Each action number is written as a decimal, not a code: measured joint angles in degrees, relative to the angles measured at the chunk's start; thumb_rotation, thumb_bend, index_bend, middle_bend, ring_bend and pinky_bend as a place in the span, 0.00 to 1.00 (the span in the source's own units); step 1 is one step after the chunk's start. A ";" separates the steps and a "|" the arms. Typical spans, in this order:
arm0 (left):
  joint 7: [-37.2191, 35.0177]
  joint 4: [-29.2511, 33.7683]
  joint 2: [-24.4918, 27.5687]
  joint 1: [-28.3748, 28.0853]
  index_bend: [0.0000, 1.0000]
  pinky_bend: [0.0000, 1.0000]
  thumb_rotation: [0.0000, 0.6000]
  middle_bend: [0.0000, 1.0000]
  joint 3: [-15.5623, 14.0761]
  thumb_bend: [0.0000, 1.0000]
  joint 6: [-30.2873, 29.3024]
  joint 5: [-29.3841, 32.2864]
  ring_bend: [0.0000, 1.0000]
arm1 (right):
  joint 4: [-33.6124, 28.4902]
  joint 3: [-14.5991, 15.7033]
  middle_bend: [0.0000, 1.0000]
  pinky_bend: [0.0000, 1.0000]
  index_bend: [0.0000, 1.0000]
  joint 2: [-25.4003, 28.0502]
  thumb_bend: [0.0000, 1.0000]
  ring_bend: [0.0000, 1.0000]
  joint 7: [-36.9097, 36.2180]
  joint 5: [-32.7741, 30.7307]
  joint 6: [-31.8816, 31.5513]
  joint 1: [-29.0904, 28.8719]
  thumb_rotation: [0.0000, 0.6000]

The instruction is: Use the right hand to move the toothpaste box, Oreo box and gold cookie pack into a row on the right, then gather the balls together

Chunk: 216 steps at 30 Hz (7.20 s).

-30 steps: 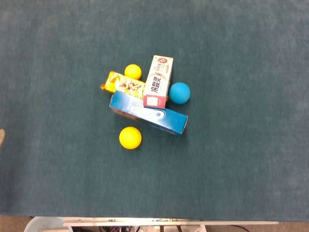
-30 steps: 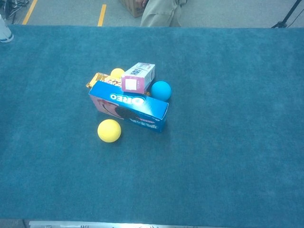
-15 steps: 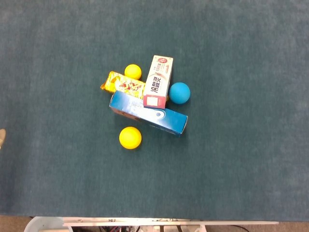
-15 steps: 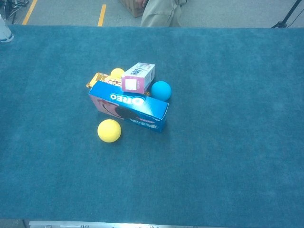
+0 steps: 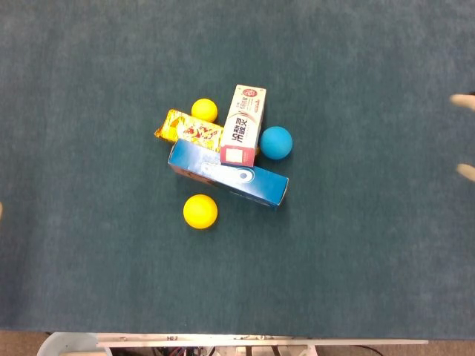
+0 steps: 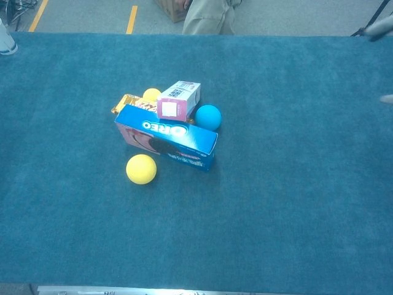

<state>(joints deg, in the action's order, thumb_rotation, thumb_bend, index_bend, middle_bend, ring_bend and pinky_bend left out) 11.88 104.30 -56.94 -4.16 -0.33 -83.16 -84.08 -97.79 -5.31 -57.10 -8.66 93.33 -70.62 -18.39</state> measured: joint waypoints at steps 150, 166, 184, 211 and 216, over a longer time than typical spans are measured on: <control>-3.15 -1.92 -0.45 0.76 0.07 0.07 1.00 0.11 0.64 0.31 1.85 2.64 0.03 | 21.13 9.03 0.46 0.45 0.38 -8.93 0.00 0.37 -1.32 6.29 6.57 -23.43 1.00; -2.92 -1.74 -0.51 0.64 0.07 0.07 1.00 0.11 0.53 0.31 1.78 2.52 0.03 | 17.82 8.07 0.42 0.36 0.27 -6.17 0.00 0.30 -0.49 5.37 10.90 -25.18 1.00; -2.61 -1.03 -0.20 0.16 0.07 0.07 1.00 0.11 0.61 0.31 2.03 2.14 0.03 | 17.69 4.90 0.40 0.35 0.23 -3.67 0.00 0.29 -2.84 2.91 3.48 -21.21 1.00; -2.51 -0.72 0.95 -0.13 0.07 0.07 1.00 0.11 -0.15 0.31 2.54 0.73 0.03 | 6.59 4.19 0.40 0.35 0.22 -1.50 0.00 0.29 -2.23 6.65 4.91 -21.92 1.00; -2.65 -0.69 1.15 -0.22 0.07 0.07 1.00 0.11 -0.43 0.31 2.60 -0.05 0.03 | 0.78 3.92 0.40 0.36 0.22 -0.50 0.00 0.29 1.49 6.00 7.80 -22.69 1.00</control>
<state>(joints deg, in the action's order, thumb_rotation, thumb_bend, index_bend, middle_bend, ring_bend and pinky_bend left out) 9.22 103.61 -55.79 -4.38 -0.76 -80.56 -84.13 -97.02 -1.39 -57.60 -7.17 99.33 -62.82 -41.08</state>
